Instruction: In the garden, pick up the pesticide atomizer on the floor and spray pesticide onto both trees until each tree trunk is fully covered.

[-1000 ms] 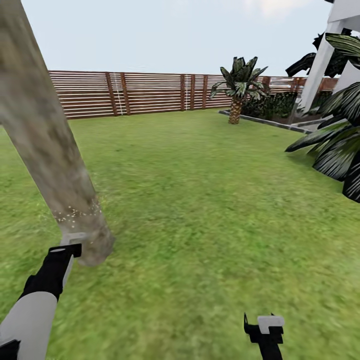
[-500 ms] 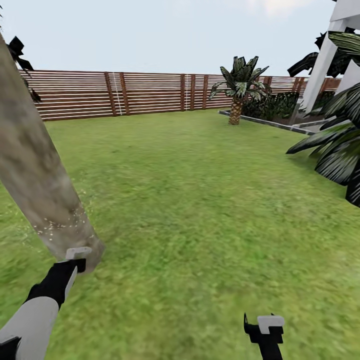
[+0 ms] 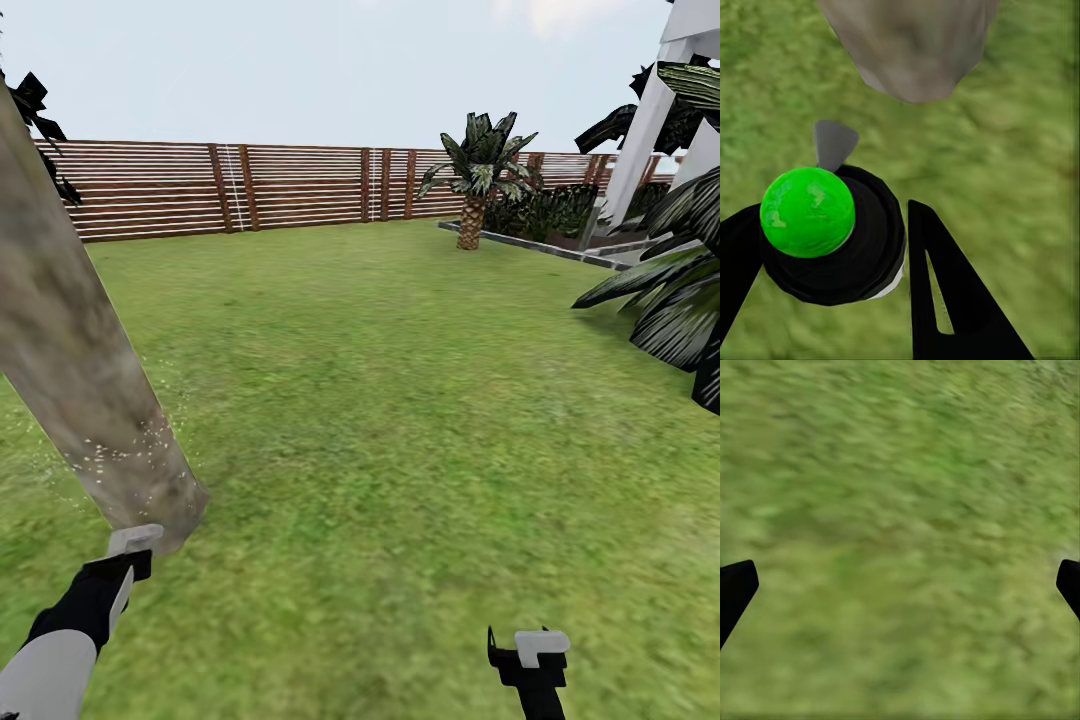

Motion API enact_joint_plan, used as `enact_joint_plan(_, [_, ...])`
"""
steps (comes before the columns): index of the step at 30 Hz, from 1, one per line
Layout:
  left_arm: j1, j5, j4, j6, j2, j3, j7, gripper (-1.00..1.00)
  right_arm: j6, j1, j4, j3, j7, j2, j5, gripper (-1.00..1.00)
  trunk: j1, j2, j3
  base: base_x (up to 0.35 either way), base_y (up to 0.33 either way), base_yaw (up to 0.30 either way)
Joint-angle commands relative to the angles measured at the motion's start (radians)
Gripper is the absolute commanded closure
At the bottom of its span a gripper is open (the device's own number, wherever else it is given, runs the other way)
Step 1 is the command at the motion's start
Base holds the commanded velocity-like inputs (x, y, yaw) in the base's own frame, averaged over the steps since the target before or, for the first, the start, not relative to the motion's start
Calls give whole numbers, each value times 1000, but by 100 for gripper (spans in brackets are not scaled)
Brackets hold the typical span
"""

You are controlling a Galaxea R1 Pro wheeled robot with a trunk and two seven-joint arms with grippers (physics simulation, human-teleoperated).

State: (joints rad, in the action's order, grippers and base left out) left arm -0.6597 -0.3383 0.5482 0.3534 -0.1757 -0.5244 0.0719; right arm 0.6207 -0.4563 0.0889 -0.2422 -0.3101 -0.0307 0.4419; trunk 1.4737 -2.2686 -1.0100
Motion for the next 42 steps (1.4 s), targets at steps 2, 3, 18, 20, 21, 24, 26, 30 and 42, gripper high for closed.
enact_joint_plan(2, [0,-5,-10,2,2,-3,0,100,2,-1,-1,-5,-6,0,11,-100,0,0,-1,0,0,0])
enact_joint_plan(3, [0,-5,-21,1,2,-3,0,100,2,-1,-1,-5,-6,0,11,-100,0,0,-1,0,0,0])
enact_joint_plan(18, [15,-6,-27,-142,-13,-11,5,100,2,-1,-1,-5,-6,0,11,-100,0,0,-1,92,201,0])
enact_joint_plan(20, [15,-5,-28,-142,-12,-11,4,100,2,-1,-1,-5,-6,0,11,-100,0,0,-1,-181,281,0])
enact_joint_plan(21, [15,-5,-28,-142,-12,-11,4,100,2,-1,-1,-5,-6,0,11,-100,0,0,-1,-188,281,0])
enact_joint_plan(24, [15,-5,-28,-143,-11,-11,4,100,2,-1,-1,-5,-6,0,11,-100,0,0,-1,-214,261,0])
enact_joint_plan(26, [15,-5,-28,-143,-9,-11,5,100,2,-1,-1,-5,-6,0,11,-100,0,0,-1,-267,199,0])
enact_joint_plan(30, [16,-5,-29,-146,-2,-10,5,100,2,-1,-1,-5,-6,0,11,-100,0,0,-1,-320,51,0])
enact_joint_plan(42, [17,-5,-31,-149,1,-9,-5,100,2,-1,-1,-5,-5,0,11,-100,0,0,3,-277,-160,-62])
